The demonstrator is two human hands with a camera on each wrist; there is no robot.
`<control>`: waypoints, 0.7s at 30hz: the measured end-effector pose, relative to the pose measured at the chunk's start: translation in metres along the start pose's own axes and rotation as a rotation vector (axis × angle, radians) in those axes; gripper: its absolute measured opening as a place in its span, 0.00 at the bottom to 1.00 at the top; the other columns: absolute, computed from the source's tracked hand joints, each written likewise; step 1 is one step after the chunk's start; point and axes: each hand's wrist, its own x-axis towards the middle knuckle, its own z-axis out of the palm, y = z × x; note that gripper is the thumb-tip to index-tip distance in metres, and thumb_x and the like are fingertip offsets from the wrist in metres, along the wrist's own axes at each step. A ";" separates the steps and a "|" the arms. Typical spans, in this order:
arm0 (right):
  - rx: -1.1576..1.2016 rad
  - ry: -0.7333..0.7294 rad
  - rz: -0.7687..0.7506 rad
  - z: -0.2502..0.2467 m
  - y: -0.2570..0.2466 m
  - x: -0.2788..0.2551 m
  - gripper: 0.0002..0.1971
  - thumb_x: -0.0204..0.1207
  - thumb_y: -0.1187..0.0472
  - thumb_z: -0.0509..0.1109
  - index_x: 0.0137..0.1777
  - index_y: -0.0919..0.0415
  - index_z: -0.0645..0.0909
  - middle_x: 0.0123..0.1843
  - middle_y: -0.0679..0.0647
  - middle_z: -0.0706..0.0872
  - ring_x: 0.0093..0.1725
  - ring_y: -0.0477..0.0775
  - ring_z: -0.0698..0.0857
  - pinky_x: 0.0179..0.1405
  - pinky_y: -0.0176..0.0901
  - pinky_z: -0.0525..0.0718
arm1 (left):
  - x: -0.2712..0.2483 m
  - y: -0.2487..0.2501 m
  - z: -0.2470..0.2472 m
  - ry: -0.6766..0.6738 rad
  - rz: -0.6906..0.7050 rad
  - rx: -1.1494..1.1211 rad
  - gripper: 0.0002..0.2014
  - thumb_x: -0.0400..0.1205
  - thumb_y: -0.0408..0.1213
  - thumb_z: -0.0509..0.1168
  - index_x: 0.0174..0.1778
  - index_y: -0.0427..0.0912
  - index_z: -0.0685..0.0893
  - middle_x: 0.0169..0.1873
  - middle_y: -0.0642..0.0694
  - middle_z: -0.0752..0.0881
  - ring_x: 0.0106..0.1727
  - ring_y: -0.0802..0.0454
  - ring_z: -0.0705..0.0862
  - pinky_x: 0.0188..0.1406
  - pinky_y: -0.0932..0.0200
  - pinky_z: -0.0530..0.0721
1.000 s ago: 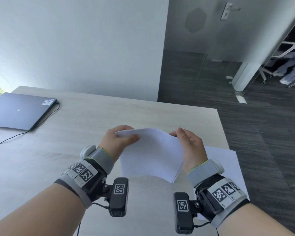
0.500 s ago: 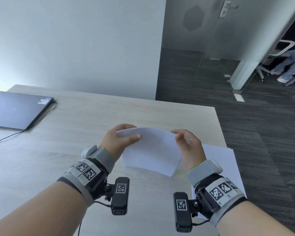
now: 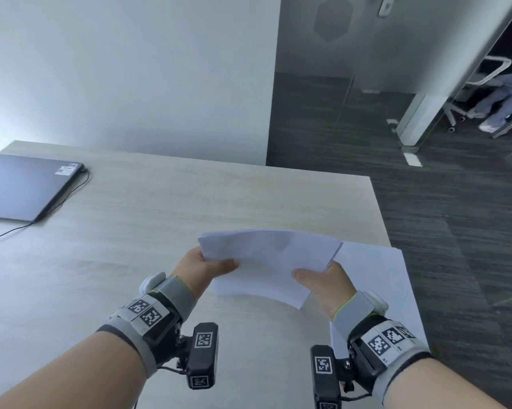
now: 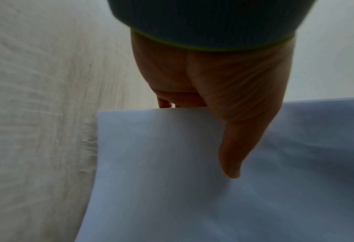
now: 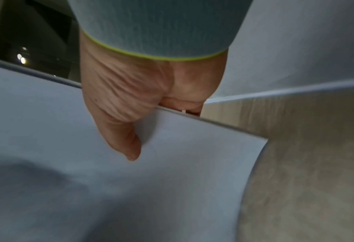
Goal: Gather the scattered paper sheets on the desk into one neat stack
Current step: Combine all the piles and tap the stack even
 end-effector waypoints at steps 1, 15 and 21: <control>-0.088 -0.002 0.037 -0.002 0.010 0.001 0.09 0.71 0.71 0.76 0.42 0.56 0.91 0.39 0.50 0.93 0.41 0.55 0.90 0.44 0.43 0.85 | 0.000 -0.009 -0.002 0.003 -0.034 0.063 0.20 0.60 0.39 0.82 0.49 0.47 0.94 0.50 0.45 0.95 0.54 0.45 0.93 0.64 0.43 0.85; -0.251 0.292 0.137 -0.093 0.081 -0.021 0.17 0.78 0.69 0.58 0.54 0.48 0.81 0.47 0.56 0.90 0.44 0.65 0.89 0.37 0.43 0.81 | 0.028 -0.044 0.115 -0.178 -0.232 0.444 0.18 0.69 0.49 0.75 0.54 0.53 0.87 0.50 0.49 0.94 0.52 0.44 0.92 0.60 0.39 0.90; -0.284 0.430 0.252 -0.155 0.108 -0.033 0.19 0.79 0.68 0.56 0.58 0.46 0.81 0.49 0.48 0.89 0.43 0.57 0.87 0.37 0.43 0.81 | 0.039 -0.066 0.201 -0.361 -0.319 0.520 0.12 0.82 0.36 0.67 0.62 0.48 0.84 0.51 0.46 0.92 0.53 0.41 0.92 0.52 0.38 0.93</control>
